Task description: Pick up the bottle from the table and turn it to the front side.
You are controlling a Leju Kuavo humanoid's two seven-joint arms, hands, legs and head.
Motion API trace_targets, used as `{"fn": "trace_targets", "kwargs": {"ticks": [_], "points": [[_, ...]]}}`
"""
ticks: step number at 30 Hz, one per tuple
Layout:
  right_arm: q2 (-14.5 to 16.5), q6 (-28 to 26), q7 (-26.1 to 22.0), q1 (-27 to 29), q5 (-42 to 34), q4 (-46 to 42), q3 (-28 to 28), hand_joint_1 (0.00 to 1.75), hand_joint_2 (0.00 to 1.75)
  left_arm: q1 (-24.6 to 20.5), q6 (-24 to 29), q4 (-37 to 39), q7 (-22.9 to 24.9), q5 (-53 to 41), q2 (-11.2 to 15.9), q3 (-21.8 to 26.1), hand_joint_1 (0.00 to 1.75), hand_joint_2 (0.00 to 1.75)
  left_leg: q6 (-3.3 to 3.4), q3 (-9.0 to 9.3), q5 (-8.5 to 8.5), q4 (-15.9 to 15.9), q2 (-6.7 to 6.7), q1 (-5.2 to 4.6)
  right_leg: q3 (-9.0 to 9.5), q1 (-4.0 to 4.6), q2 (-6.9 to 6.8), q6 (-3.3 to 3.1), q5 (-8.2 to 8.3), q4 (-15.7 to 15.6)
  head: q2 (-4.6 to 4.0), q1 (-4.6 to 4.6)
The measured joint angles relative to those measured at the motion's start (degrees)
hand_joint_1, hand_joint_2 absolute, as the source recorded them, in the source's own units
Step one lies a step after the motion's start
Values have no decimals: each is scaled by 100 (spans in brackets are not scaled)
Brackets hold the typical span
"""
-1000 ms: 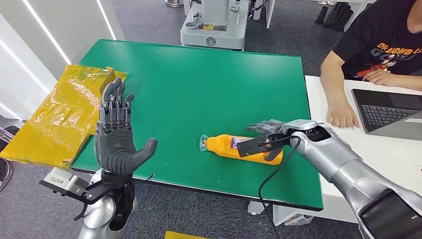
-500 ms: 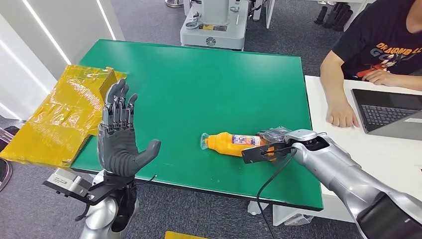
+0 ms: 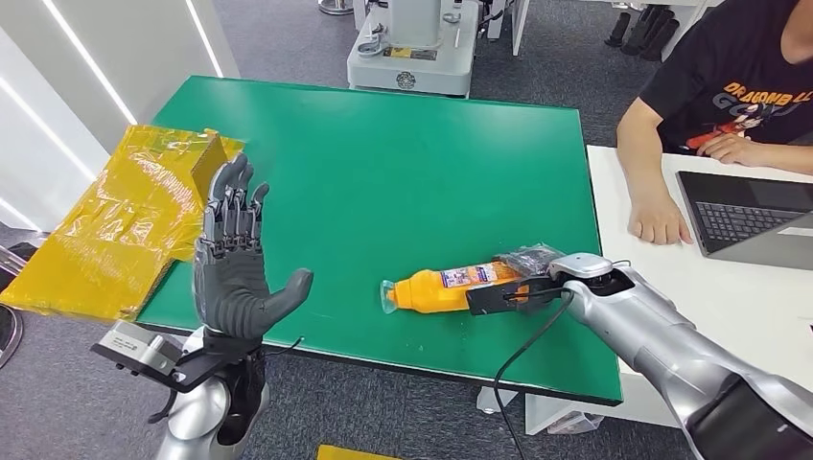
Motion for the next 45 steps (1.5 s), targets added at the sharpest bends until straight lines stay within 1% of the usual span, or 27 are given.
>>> {"fn": "trace_targets", "kwargs": {"ticks": [9, 14, 17, 19, 21, 25, 30, 36, 42, 45], "points": [[0, -514, -13, 86, 95, -24, -5, 175, 175, 9, -43, 15, -5, 2, -2, -2, 0, 175, 0, -1, 0, -1, -1, 0, 0, 0, 0, 0, 0, 2, 0, -1], [20, -1459, 67, 221, 163, -151, -142, 175, 175, 45, -25, 14, -22, -37, -3, -1, 0, 175, 0, -4, 0, -2, -3, 1, 0, 1, -3, 0, 0, 2, 0, 0], [63, -2224, 159, 447, 150, -327, -366, 175, 175, 74, 16, 8, -27, -79, -5, 0, 0, 175, 0, -5, 0, -2, -4, 1, 0, 1, -4, 0, 0, 2, 0, 0], [93, -2734, 220, 671, 180, -529, -605, 175, 175, 94, 36, -4, -26, -116, -7, 0, 0, 175, 0, -6, -1, -3, -4, 1, -1, 2, -4, 0, -1, 1, 0, 0], [114, -3133, 245, 946, 263, -817, -911, 175, 175, 116, 46, -27, -25, -151, -9, 0, 0, 175, 0, -6, -1, -4, -5, 1, -1, 2, -7, 0, -1, 0, 0, -1], [151, -3604, 188, 1490, 449, -1456, -1565, 175, 175, 142, 63, -55, -15, -186, -17, 0, 0, 175, 0, -8, -1, -5, -7, 2, -2, 2, -11, 0, -2, 0, 0, -1], [210, -4069, -10, 1984, 541, -2089, -2251, 175, 175, 157, 127, -62, -14, -196, -30, 0, 0, 175, 0, -8, 0, -5, -8, 1, -2, 2, -14, 0, -2, 0, 0, 0], [277, -4600, -437, 2489, 205, -2710, -2939, 175, 175, 186, 186, -76, -20, -195, -33, 2, 0, 175, 0, -9, 0, -5, -8, 0, -2, 1, -14, 0, -2, 0, 0, 0], [368, -5404, -1080, 3111, -214, -3357, -3439, 175, 175, 216, 271, -128, -50, -225, -29, 6, 0, 175, 0, -10, -1, -7, -9, 1, -4, 2, -16, -1, -3, -1, 0, 0], [450, -5764, -1458, 3385, -196, -3637, -3636, 175, 175, 216, 266, -144, -60, -193, -28, 7, 0, 175, 0, -10, -1, -9, -8, 1, -5, 2, -14, -1, -3, 0, 0, 0]]}}
